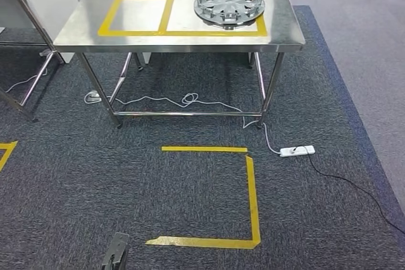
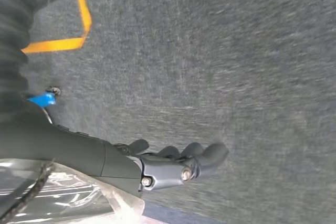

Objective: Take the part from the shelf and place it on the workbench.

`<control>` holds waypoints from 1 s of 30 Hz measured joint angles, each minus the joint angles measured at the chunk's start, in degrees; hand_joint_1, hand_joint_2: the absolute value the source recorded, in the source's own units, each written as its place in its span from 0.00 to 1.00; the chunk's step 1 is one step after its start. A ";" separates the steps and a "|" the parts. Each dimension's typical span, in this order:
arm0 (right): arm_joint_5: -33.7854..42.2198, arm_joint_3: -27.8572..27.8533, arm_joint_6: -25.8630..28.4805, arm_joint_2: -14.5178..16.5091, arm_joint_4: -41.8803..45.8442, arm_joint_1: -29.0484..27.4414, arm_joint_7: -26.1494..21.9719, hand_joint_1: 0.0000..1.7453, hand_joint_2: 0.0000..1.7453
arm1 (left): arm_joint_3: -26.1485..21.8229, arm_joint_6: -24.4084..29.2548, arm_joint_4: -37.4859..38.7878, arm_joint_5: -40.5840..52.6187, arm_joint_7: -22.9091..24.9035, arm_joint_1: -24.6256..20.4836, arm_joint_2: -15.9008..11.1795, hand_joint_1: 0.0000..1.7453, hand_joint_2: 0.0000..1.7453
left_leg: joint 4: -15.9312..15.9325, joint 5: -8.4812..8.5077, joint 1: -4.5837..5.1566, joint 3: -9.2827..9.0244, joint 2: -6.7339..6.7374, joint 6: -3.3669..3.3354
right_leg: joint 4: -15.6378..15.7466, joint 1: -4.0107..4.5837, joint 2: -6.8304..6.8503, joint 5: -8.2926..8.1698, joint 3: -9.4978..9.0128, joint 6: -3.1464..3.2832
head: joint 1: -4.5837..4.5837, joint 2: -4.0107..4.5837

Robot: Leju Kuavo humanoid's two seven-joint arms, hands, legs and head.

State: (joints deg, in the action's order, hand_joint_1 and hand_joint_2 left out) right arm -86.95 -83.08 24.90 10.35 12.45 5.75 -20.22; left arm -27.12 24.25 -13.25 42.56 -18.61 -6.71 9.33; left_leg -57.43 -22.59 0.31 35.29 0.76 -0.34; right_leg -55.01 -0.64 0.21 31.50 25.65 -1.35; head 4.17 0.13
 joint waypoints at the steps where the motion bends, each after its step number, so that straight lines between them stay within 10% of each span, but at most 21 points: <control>1: 0.01 0.00 0.00 0.01 -0.01 -0.02 0.00 0.00 1.00 | -0.04 -0.02 0.00 -0.01 -0.19 0.08 -0.04 0.00 0.00 | -0.87 -1.23 -0.09 0.36 -0.10 0.35 | 0.03 -0.04 0.11 -0.37 0.44 0.61 | 0.03 0.00; 4: 0.04 0.01 0.03 0.01 -0.01 -0.04 -0.05 0.00 1.00 | -0.07 -0.06 0.00 0.02 -0.66 0.23 -0.18 0.00 0.00 | -9.40 -9.26 -0.37 2.58 -0.30 1.21 | 0.09 -0.05 0.33 -1.95 2.29 1.76 | 0.24 0.00; 6: 0.05 0.01 0.03 0.01 -0.01 -0.10 -0.08 0.00 1.00 | -0.07 -0.08 0.00 0.05 -0.73 0.26 -0.25 0.00 0.00 | -15.56 -11.41 -0.45 3.35 -0.32 1.35 | 0.00 0.14 0.35 -3.13 3.61 1.81 | 0.26 0.00; 8: 0.06 0.01 0.00 0.01 -0.02 -0.16 -0.08 0.00 1.00 | -0.07 -0.09 0.00 0.12 -0.75 0.28 -0.28 0.00 0.00 | -14.93 -8.80 -0.40 1.15 -0.34 1.01 | -0.14 0.37 0.31 -4.22 4.68 1.72 | 0.28 0.00; 10: 0.08 0.02 -0.02 0.12 -0.07 -0.17 -0.10 0.00 1.00 | -0.07 -0.09 0.00 0.20 -0.75 0.24 -0.42 0.00 0.00 | -6.97 -6.20 -0.12 -4.34 -0.38 -0.10 | -0.30 0.59 0.30 -5.06 5.44 1.52 | 0.25 0.00; 13: 0.18 0.03 -0.02 0.36 -0.19 -0.11 -0.15 0.00 1.00 | -0.07 -0.07 0.00 0.35 -0.78 0.15 -0.63 0.00 0.00 | 1.56 -6.44 0.45 -8.99 -0.37 -1.42 | -0.50 0.59 0.51 -6.06 6.33 0.66 | 0.24 0.00; 16: 0.42 0.03 -0.04 0.28 -0.19 -0.10 -0.15 0.00 1.00 | -0.07 -0.05 0.00 0.52 -0.78 0.15 -0.50 0.00 0.00 | 2.98 -6.50 0.34 -8.63 -0.39 -1.42 | -0.46 0.56 0.60 -6.20 7.27 -0.13 | 0.16 0.00; 20: 0.52 0.04 -0.15 0.14 -0.21 -0.09 -0.15 0.00 1.00 | -0.09 -0.01 0.00 0.54 -0.78 0.32 -0.37 0.00 0.00 | 3.04 -6.38 0.49 -8.08 -0.56 -0.81 | -0.34 0.54 0.21 -4.39 7.91 1.13 | -0.09 0.00; 24: 0.57 0.05 -0.24 0.12 -0.21 -0.19 -0.17 0.00 1.00 | -0.09 -0.01 0.00 0.52 -0.78 0.33 -0.37 0.00 0.00 | 2.54 -5.60 0.71 -7.36 -0.50 -1.50 | 0.20 0.33 0.05 -8.28 7.81 0.19 | -0.04 0.00; 30: 0.67 0.05 -0.28 0.12 -0.21 -0.25 -0.17 0.00 1.00 | -0.09 -0.01 0.00 0.49 -0.79 0.35 -0.39 0.00 0.00 | 2.34 -5.40 0.78 -6.84 -0.47 -1.63 | 0.19 0.27 0.01 -8.70 8.15 -0.10 | -0.02 0.00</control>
State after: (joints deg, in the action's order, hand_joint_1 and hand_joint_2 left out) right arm -86.27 -83.03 24.61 10.47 12.24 5.50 -20.39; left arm -27.21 24.24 -13.25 43.05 -19.39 -6.36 8.94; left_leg -55.09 -27.99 1.08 28.45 0.30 -1.97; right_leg -54.82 -0.37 0.23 22.80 33.80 -1.45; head 4.15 0.13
